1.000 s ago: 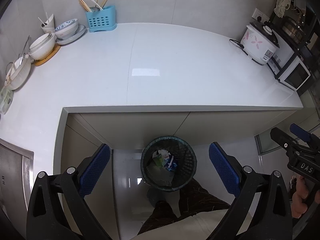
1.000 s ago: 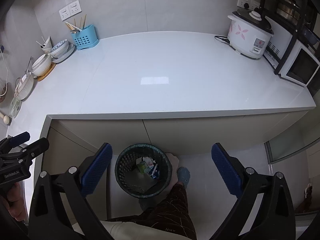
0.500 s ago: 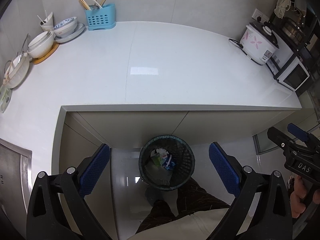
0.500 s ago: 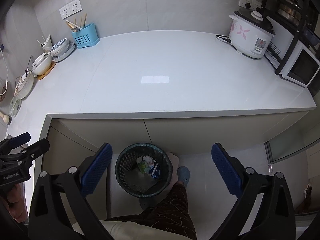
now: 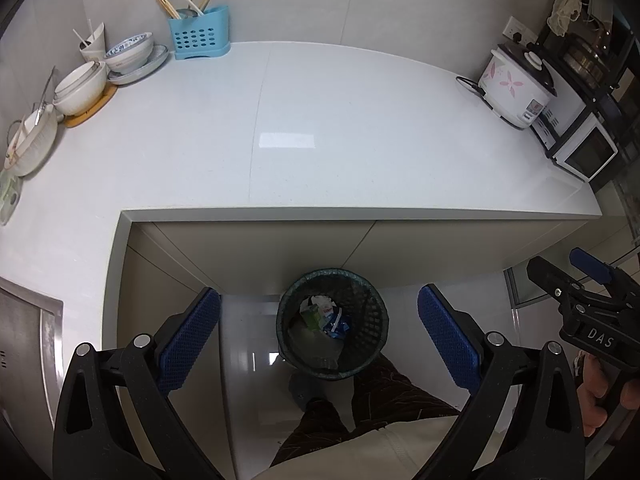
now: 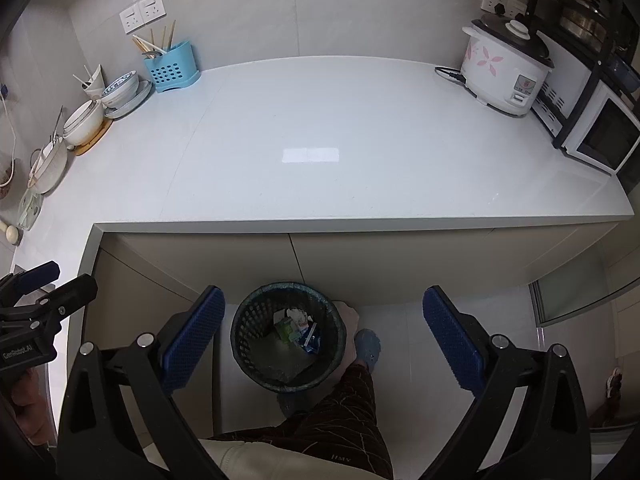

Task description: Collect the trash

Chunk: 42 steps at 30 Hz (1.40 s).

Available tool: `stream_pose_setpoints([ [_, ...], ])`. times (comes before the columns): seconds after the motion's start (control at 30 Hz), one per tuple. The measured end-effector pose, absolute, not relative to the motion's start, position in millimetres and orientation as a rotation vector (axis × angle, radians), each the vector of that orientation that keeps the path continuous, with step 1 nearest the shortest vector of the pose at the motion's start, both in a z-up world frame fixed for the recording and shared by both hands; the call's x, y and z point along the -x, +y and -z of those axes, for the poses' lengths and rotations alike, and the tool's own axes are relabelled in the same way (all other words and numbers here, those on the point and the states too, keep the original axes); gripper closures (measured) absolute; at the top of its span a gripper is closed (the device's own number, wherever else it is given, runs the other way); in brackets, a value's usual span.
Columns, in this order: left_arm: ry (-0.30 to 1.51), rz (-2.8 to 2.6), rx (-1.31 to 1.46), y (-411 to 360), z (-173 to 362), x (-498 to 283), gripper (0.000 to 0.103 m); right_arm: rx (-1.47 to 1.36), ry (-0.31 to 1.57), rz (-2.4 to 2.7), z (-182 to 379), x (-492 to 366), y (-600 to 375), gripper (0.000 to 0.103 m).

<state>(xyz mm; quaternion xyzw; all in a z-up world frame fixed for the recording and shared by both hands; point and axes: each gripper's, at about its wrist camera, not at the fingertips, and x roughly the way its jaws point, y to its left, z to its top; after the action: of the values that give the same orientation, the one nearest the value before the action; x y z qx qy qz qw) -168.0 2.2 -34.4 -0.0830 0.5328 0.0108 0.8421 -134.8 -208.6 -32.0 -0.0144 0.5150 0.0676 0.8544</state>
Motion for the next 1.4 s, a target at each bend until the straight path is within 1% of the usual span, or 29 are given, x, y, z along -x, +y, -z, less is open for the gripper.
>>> stream_pose_setpoints([
  [1.4,1.148,-0.066,0.16,1.5,43.5,168.6,0.006,0.033,1.115,-0.176,45.0,133.1,-202.6,0.008],
])
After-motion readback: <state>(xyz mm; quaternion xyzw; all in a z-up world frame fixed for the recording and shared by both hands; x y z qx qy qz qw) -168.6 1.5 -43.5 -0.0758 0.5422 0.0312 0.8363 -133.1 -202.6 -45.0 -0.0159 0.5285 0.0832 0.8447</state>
